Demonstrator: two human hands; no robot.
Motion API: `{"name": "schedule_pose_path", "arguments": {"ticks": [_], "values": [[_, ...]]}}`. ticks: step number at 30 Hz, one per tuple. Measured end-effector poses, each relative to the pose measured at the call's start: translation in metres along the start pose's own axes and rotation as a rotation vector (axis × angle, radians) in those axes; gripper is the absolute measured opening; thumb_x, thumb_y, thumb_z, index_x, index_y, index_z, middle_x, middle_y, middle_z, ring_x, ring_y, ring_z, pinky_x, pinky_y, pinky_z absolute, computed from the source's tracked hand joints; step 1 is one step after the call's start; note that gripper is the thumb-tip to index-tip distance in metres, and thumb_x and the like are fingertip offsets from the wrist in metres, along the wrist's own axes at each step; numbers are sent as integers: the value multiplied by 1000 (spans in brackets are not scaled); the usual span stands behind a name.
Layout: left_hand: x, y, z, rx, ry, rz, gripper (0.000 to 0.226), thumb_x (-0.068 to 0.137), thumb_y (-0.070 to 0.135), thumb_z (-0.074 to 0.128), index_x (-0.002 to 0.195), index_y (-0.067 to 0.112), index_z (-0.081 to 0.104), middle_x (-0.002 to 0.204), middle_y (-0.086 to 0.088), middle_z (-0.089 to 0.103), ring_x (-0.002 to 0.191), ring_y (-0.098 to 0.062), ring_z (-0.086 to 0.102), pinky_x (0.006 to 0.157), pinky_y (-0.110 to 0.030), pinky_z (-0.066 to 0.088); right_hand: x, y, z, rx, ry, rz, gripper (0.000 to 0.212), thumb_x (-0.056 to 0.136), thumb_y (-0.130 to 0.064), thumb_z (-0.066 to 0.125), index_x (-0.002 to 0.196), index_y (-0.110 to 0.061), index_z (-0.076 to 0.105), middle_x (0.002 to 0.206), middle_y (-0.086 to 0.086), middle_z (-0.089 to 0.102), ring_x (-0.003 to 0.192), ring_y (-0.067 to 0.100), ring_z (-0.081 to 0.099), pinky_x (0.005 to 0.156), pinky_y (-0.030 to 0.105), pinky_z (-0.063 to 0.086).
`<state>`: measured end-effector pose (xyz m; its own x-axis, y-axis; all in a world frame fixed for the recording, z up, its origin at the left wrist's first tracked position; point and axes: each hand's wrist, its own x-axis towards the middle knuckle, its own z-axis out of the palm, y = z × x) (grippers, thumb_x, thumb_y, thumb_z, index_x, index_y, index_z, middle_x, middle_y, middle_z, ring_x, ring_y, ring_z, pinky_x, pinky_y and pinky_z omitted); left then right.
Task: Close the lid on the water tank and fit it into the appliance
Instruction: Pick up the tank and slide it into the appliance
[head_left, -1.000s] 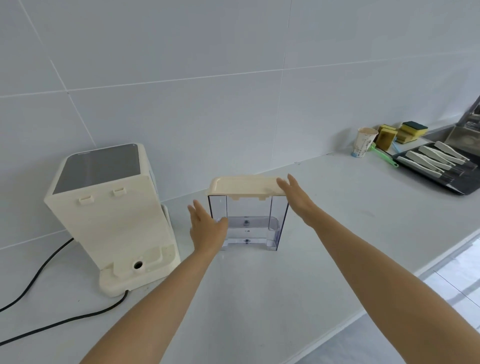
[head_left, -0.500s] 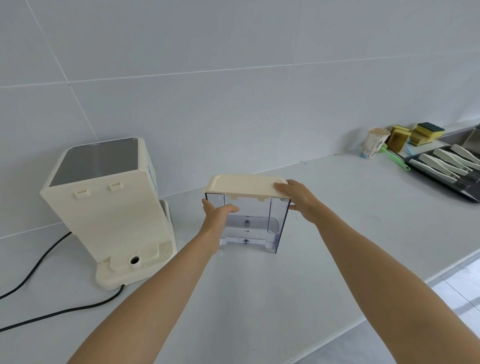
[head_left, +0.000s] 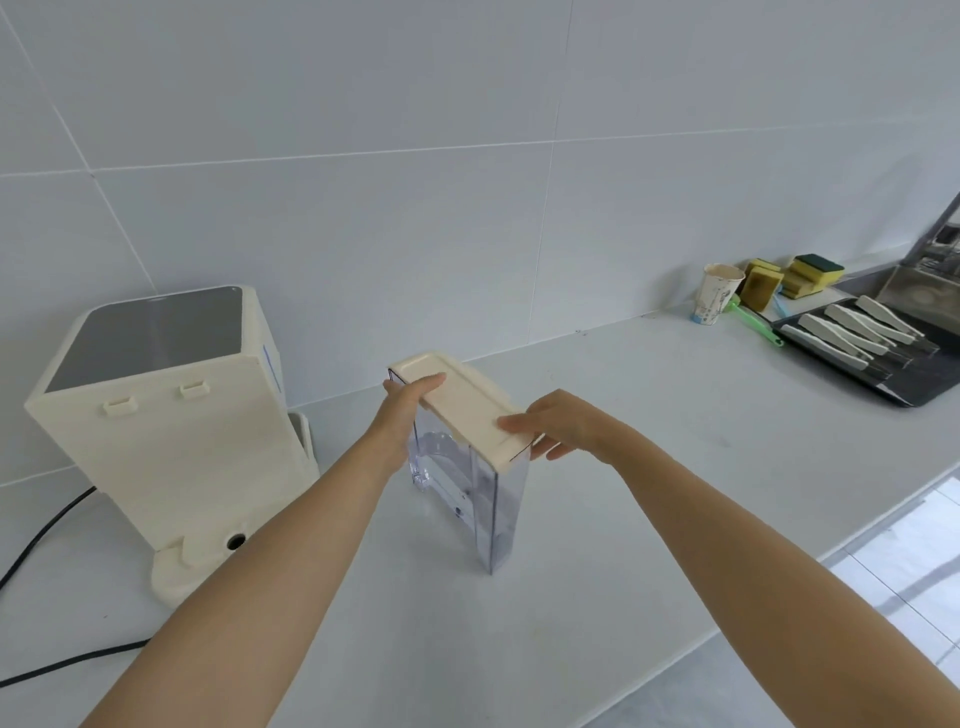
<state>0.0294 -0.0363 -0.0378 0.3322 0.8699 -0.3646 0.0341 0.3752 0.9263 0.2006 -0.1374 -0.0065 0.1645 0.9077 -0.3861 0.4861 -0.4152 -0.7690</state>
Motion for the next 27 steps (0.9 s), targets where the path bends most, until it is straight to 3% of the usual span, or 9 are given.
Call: {"name": "schedule_pose_path", "arguments": {"ticks": [2, 5, 7, 9, 13, 21, 23, 25, 27], "values": [[2, 4, -1, 34, -54, 17, 41, 80, 22, 57, 117, 18, 39, 117, 1, 45, 104, -9, 46, 86, -30, 30, -3, -5, 7, -34, -42, 21, 38, 76, -45, 64, 82, -8, 62, 80, 2, 64, 76, 17, 63, 69, 27, 49], [8, 9, -7, 137, -135, 17, 42, 82, 17, 54, 123, 20, 45, 128, -6, 50, 130, -21, 37, 110, -40, 22, -6, -13, 18, -63, -73, 26, 46, 76, -48, 63, 95, -5, 61, 92, 5, 62, 85, 21, 60, 70, 28, 48], [10, 13, -10, 206, -182, 9, 38, 83, 18, 53, 120, 24, 49, 123, -4, 52, 127, -22, 40, 113, -46, 23, -8, -19, 24, -73, -84, 29, 55, 76, -48, 63, 106, -2, 58, 100, 5, 59, 91, 22, 57, 75, 31, 47], [12, 18, -12, 264, -213, 14, 37, 84, 18, 53, 120, 24, 51, 110, 2, 56, 111, -20, 49, 108, -41, 31, -8, -24, 30, -94, -97, 34, 58, 77, -48, 62, 111, -2, 56, 104, 5, 59, 93, 23, 56, 79, 32, 47], [15, 26, -13, 333, -236, 50, 34, 85, 14, 51, 118, 20, 54, 97, 2, 60, 89, -16, 55, 74, -29, 43, -9, -31, 44, -114, -111, 39, 59, 79, -51, 57, 113, -4, 55, 100, 4, 57, 89, 22, 54, 80, 33, 45], [15, 43, -14, 594, -353, 76, 25, 85, 16, 54, 108, 25, 58, 96, 5, 62, 83, -14, 59, 66, -26, 44, -5, -29, 73, -134, -240, -1, 62, 85, -58, 38, 125, -11, 47, 125, 5, 55, 110, 27, 56, 83, 32, 45], [14, 45, -16, 613, -385, 52, 27, 85, 19, 54, 111, 26, 57, 94, 6, 63, 81, -13, 60, 63, -26, 45, -3, -26, 74, -156, -271, -16, 62, 86, -57, 38, 121, -8, 49, 119, 7, 56, 106, 27, 56, 84, 32, 43], [12, 45, -20, 587, -399, 26, 30, 84, 26, 56, 114, 28, 57, 97, 5, 64, 82, -14, 61, 65, -26, 47, 0, -18, 73, -233, -276, -71, 59, 87, -55, 40, 104, 0, 56, 96, 8, 53, 89, 23, 52, 78, 29, 38], [10, 45, -25, 497, -385, 35, 41, 83, 33, 56, 123, 27, 49, 109, 3, 59, 96, -15, 57, 78, -28, 45, 2, -8, 67, -367, -225, -126, 53, 86, -53, 44, 102, -3, 57, 102, 6, 56, 95, 22, 51, 81, 29, 37]]}}
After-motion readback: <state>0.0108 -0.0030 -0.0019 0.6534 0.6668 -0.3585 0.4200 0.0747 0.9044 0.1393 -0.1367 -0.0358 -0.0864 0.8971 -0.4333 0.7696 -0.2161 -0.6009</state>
